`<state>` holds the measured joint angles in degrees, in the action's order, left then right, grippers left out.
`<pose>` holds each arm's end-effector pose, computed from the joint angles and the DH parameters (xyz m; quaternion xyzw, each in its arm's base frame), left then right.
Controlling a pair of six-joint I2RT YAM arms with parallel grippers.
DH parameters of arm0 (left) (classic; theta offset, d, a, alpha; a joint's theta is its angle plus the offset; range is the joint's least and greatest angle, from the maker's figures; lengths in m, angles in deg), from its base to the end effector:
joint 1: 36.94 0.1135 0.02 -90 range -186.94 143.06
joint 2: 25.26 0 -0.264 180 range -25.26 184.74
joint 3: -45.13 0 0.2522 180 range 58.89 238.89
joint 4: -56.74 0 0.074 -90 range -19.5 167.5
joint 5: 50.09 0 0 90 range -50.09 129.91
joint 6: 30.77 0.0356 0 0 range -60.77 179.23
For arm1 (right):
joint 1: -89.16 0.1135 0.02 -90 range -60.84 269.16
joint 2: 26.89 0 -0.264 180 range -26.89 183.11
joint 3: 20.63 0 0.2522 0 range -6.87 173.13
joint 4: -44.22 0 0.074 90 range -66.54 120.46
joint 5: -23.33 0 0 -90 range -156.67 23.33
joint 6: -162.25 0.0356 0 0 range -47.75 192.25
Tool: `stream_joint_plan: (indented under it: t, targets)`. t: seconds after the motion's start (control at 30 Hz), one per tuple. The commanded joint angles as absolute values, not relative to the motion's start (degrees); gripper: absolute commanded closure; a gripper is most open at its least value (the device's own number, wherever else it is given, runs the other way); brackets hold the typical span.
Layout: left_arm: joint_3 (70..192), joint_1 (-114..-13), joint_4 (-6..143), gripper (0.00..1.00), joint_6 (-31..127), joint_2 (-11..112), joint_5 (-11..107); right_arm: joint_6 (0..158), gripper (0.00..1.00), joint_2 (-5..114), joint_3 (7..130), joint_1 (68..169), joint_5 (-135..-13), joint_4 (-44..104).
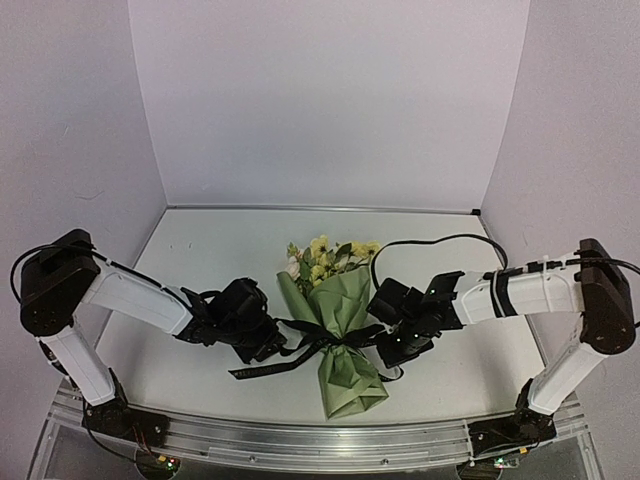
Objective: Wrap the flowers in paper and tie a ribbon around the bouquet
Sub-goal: Tie the half-tied ribbon around the folded bouquet.
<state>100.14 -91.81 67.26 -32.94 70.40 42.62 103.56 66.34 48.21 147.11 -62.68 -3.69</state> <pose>0.1748 -0.2513 0.1266 -0.2941 0.8959 -0.3250 0.0729 0.1602 0.2512 0.1686 -0.2223 0.9622 0.0835 0.1336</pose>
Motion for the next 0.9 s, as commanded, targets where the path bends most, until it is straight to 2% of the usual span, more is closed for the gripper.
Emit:
stream_joint_plan:
  t: [0.0, 0.07, 0.1, 0.27, 0.37, 0.6, 0.87]
  targets:
    - [102.13, -92.13, 67.33, 0.83, -33.43, 71.31, 43.17, 102.98, 1.0, 64.26, 47.88, 147.49, -60.64, -3.2]
    - [102.16, -92.03, 67.58, 0.96, -32.77, 70.84, 42.83, 102.95, 1.0, 64.14, 47.89, 147.46, -60.52, -3.23]
    - [102.32, -91.94, 67.63, 0.99, -32.08, 70.64, 42.7, 102.88, 1.0, 64.04, 47.85, 147.48, -60.38, -3.25]
    - [107.52, -90.84, 75.73, 1.0, -20.81, 69.99, 40.43, 102.65, 1.0, 63.18, 47.22, 147.27, -58.44, -3.51]
    - [110.32, -90.63, 83.28, 1.0, -13.46, 68.5, 33.3, 102.75, 1.0, 62.53, 46.52, 146.55, -58.21, -3.94]
    - [104.8, -87.96, 83.74, 1.0, -1.62, 62.48, 27.37, 103.95, 1.0, 61.78, 44.92, 145.39, -59.09, -4.59]
    - [99.81, -84.21, 83.6, 1.0, 3.82, 59.08, 24.67, 106.52, 1.0, 62.26, 42.53, 144.53, -60.02, -4.75]
